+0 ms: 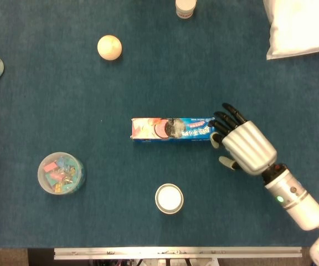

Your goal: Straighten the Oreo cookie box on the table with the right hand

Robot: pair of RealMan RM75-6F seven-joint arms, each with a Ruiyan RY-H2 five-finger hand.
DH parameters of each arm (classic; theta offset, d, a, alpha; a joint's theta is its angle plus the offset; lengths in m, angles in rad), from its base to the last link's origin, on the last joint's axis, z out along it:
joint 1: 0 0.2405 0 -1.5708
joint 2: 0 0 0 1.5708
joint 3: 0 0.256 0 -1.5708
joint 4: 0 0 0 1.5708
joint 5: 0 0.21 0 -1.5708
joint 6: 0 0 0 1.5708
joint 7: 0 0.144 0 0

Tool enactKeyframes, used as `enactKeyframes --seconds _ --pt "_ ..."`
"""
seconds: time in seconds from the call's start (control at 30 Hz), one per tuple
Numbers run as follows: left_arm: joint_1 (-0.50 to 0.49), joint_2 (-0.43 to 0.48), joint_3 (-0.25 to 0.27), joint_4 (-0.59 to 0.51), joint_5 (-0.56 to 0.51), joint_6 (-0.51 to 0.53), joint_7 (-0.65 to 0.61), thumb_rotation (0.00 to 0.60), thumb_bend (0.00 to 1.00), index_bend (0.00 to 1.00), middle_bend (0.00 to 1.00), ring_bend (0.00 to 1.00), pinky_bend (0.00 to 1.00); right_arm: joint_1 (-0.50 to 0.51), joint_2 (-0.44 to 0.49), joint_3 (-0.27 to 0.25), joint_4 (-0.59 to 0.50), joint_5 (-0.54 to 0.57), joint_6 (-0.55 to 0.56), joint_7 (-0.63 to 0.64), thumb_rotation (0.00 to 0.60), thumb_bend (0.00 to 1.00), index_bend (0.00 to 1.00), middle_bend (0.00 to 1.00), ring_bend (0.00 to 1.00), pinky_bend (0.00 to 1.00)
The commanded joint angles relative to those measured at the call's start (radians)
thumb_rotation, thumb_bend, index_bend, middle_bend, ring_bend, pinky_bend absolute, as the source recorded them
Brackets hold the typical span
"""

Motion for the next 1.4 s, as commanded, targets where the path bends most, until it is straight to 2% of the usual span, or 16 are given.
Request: enactKeyframes --seconds 0.03,0.4,0.83,1.23,1.4 --pt "-0.001 0.0 -0.001 0.0 -0.002 -0.001 0.0 0.6 0.28 0.68 0.56 0.38 0.5 -0.017 -0.042 0.024 0.021 0.039 0.013 -0.022 0.6 0.0 0.57 0.33 0.18 0.11" --pt "-0.002 0.002 -0.001 0.0 -0.004 -0.004 -0.007 0.6 0.28 0.68 0.56 0.38 0.5 -0.026 -0.132 0.082 0.069 0.134 0.011 -0.06 0.6 0.0 0.56 0.32 0.17 0.11" --pt "-0.002 0.002 0.0 -0.001 -0.004 -0.006 -0.008 0.6 0.28 0.68 0.56 0.38 0.5 -0.009 -0.144 0.129 0.03 0.269 -0.067 -0.073 0.6 0.0 0.25 0.23 0.09 0.09" --pt "-0.004 0.003 0.003 0.001 0.0 -0.01 -0.011 0.6 0.28 0.68 0.56 0.38 0.5 0.012 -0.182 0.168 0.034 0.369 -0.108 -0.038 0.6 0.0 0.24 0.22 0.09 0.09" --pt "-0.003 0.003 0.004 0.0 0.002 -0.009 -0.011 0.6 0.28 0.68 0.56 0.38 0.5 0.015 -0.19 0.172 0.05 0.395 -0.116 -0.012 0.6 0.0 0.31 0.22 0.09 0.09"
